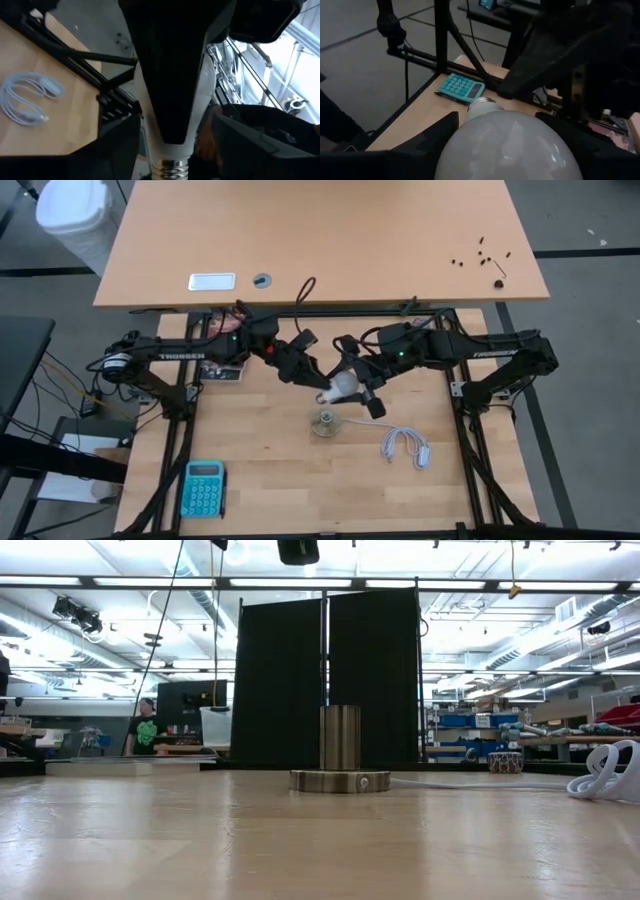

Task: Screw lightbulb
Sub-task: Insert the lightbulb into the desk lamp

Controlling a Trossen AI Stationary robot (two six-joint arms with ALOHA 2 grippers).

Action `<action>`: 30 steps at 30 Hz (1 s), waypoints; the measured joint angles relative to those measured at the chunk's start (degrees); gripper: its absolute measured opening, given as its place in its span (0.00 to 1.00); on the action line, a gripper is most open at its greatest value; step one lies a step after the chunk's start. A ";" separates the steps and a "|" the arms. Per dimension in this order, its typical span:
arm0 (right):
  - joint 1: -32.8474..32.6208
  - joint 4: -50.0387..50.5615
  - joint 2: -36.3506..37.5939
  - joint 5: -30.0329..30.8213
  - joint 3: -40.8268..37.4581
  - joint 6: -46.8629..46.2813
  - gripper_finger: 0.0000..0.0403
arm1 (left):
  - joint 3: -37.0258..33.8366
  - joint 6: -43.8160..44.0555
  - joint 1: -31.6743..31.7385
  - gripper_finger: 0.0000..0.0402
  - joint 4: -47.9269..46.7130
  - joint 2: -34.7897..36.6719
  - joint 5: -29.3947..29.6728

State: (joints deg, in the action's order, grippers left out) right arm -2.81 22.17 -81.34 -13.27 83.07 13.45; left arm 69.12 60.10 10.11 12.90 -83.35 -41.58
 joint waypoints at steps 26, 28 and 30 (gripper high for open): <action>0.43 22.44 2.52 3.68 2.00 -15.80 0.66 | -0.02 -28.87 -3.90 0.59 -24.52 4.88 12.60; 0.83 22.52 2.12 4.27 2.08 -16.47 0.66 | 0.00 -31.47 -5.94 0.58 -26.74 6.79 19.30; 1.17 22.98 1.20 4.30 2.08 -16.48 0.66 | 0.01 -34.17 -8.34 0.57 -30.59 8.29 26.96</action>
State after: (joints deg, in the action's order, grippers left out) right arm -1.64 45.16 -80.14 -8.97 85.14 -3.03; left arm 69.13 25.93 1.77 -17.70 -75.06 -14.63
